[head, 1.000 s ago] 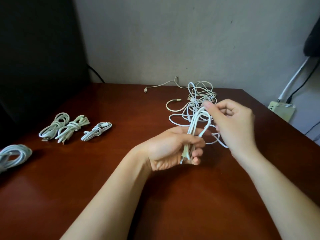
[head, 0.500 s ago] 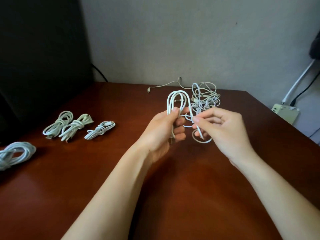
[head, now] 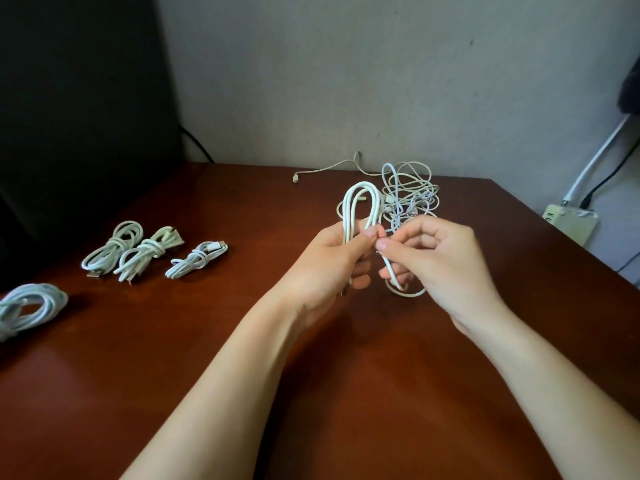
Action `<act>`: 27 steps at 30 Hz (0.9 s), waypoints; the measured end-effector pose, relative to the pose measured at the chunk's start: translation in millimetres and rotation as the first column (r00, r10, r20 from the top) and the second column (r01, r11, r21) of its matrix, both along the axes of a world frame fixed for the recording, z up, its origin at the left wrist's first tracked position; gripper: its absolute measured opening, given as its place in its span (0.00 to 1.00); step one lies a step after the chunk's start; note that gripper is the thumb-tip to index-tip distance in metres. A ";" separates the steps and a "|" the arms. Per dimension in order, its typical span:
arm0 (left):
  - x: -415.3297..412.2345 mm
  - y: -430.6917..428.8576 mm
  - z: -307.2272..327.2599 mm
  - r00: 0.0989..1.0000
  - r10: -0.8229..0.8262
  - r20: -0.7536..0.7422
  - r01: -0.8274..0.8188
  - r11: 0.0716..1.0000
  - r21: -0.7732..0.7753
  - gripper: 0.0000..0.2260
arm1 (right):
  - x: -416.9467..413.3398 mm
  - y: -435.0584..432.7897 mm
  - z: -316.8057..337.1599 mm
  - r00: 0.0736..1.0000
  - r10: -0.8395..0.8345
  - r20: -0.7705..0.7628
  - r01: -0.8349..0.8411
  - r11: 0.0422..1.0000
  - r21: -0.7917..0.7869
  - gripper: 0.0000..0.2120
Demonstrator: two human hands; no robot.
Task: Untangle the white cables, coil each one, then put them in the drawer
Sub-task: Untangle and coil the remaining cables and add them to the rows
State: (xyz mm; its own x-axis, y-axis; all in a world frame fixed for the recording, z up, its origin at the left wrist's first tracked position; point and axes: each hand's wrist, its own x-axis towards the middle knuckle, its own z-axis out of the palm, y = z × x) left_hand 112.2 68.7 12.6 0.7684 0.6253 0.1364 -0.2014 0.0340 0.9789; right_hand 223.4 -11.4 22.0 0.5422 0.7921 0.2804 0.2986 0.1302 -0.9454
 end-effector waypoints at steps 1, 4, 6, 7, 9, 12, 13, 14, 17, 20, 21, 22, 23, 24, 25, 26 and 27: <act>-0.2 0.6 -0.5 1.000 0.003 -0.005 -0.003 1.000 0.007 0.11 | 0.0 0.5 -0.1 1.000 0.011 -0.014 -0.011 1.000 -0.012 0.07; -1.7 1.5 0.8 1.000 0.014 -0.004 -0.014 0.998 0.056 0.11 | 2.9 1.9 0.4 1.000 0.026 -0.004 -0.026 0.999 -0.031 0.05; -4.4 2.0 3.9 0.999 0.047 -0.003 -0.046 0.990 0.136 0.09 | 8.5 1.4 2.7 0.999 -0.009 0.036 0.008 1.000 0.008 0.05; -6.2 2.7 5.9 0.998 0.064 0.007 -0.064 0.983 0.171 0.08 | 12.3 0.7 4.2 0.998 -0.038 0.054 0.036 0.999 0.035 0.05; -10.0 4.4 9.4 0.996 0.082 0.043 -0.089 0.974 0.206 0.07 | 22.2 0.3 4.3 0.989 -0.110 0.100 0.103 0.992 0.079 0.07; -13.8 7.7 12.8 0.991 0.067 0.118 -0.086 0.982 0.167 0.07 | 32.5 1.2 -0.5 0.924 -0.188 0.333 0.170 0.982 0.084 0.11; -14.5 9.0 13.1 0.988 0.050 0.146 -0.070 0.988 0.136 0.07 | 32.7 1.4 -2.4 0.890 -0.163 0.427 0.151 0.987 0.064 0.13; -15.2 10.1 14.0 0.984 0.031 0.175 -0.050 0.993 0.106 0.07 | 31.8 1.8 -5.1 0.856 -0.116 0.504 0.116 0.993 0.032 0.15; -17.1 12.5 16.3 0.968 -0.025 0.251 0.012 0.998 0.056 0.07 | 28.2 3.8 -14.4 0.753 0.062 0.655 0.012 0.994 -0.107 0.19; -19.3 14.3 18.6 0.942 -0.109 0.317 0.108 0.994 0.022 0.06 | 24.7 7.6 -24.5 0.679 0.194 0.708 -0.053 0.975 -0.216 0.19; -20.2 14.8 19.2 0.931 -0.139 0.338 0.148 0.989 -0.001 0.06 | 23.2 9.2 -27.9 0.661 0.223 0.716 -0.065 0.968 -0.241 0.19; -21.2 15.1 20.0 0.919 -0.168 0.357 0.190 0.981 -0.026 0.06 | 21.0 10.3 -30.6 0.648 0.247 0.720 -0.079 0.962 -0.260 0.20; -21.9 14.9 20.5 0.907 -0.195 0.373 0.229 0.972 -0.048 0.06 | 18.1 11.3 -32.8 0.645 0.266 0.716 -0.100 0.959 -0.266 0.20; -22.4 14.2 21.2 0.895 -0.221 0.388 0.266 0.962 -0.066 0.06 | 14.3 12.2 -34.2 0.647 0.283 0.708 -0.134 0.956 -0.260 0.19; -22.9 13.2 21.9 0.883 -0.243 0.402 0.299 0.951 -0.080 0.05 | 10.0 12.5 -34.8 0.644 0.295 0.706 -0.177 0.955 -0.239 0.17; -23.3 12.3 22.5 0.875 -0.262 0.408 0.323 0.942 -0.087 0.05 | 5.3 12.2 -34.6 0.636 0.297 0.712 -0.213 0.955 -0.208 0.16; -23.6 11.7 22.7 0.871 -0.278 0.405 0.339 0.937 -0.086 0.05 | 1.6 11.9 -34.2 0.630 0.292 0.720 -0.237 0.955 -0.180 0.15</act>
State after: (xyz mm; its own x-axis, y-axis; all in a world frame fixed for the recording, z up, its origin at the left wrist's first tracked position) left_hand 88.6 80.4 35.3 0.8327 0.4012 0.3816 -0.5120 0.2952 0.8067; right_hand 225.0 0.5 -12.2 -0.0539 0.8985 0.4356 0.8565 0.2659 -0.4425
